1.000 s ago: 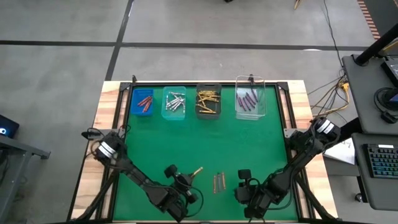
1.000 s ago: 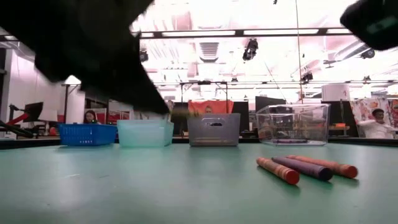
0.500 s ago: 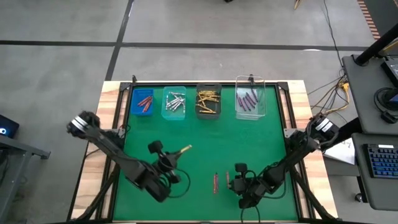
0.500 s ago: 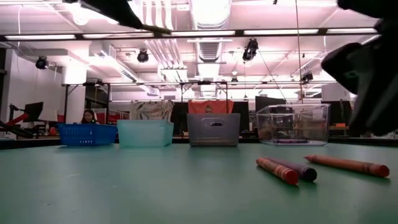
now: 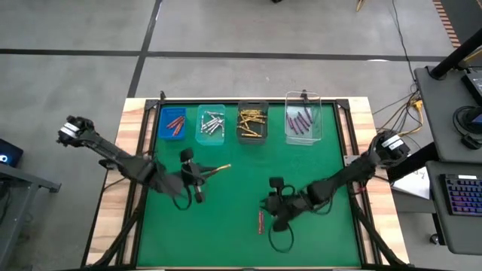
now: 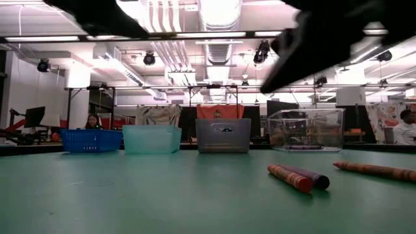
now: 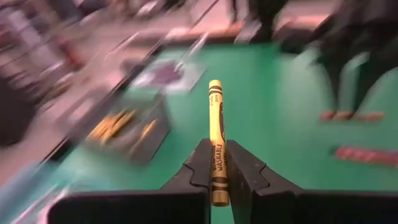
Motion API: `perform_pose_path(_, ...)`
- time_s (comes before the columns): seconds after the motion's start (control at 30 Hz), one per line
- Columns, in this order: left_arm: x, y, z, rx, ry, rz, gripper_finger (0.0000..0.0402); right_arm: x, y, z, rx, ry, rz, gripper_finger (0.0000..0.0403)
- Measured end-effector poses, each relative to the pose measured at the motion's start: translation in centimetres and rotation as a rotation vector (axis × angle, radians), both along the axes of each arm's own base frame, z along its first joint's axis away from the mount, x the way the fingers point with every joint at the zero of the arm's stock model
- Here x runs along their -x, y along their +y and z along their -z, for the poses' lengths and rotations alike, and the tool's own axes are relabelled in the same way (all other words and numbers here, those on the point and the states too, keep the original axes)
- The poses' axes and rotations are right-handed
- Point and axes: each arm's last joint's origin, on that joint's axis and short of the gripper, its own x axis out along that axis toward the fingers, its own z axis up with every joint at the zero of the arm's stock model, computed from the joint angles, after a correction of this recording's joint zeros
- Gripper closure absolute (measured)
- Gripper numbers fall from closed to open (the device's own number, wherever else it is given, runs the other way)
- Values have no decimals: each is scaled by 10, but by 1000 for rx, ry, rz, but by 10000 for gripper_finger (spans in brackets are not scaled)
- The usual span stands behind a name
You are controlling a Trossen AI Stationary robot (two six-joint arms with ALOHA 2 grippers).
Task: Sort crayons
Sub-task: Put the yellow crayon into the black bin
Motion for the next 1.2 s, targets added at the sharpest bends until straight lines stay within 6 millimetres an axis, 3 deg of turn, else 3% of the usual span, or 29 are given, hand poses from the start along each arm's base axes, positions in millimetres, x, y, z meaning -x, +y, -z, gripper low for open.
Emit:
perform_pose_path(0.23, -2, 51, 6, 26, -340, 251, 402, -23, -64, -36, 5, -131, -14, 335)
perform_pose_path(0.43, 5, 66, 26, 20, -520, 303, 402, -40, -101, -52, 22, -445, -81, 335)
perform_pose_path(0.67, 1, 64, 33, 37, -616, 328, 402, -46, -117, -45, 38, -941, -92, 335)
perform_pose_path(0.77, -7, 62, 33, 39, -632, 331, 402, -48, -120, -40, -14, -1076, -62, 334)
perform_pose_path(1.2, -34, 57, 34, 26, -616, 340, 402, -49, -126, -40, -84, -1108, -40, 248)
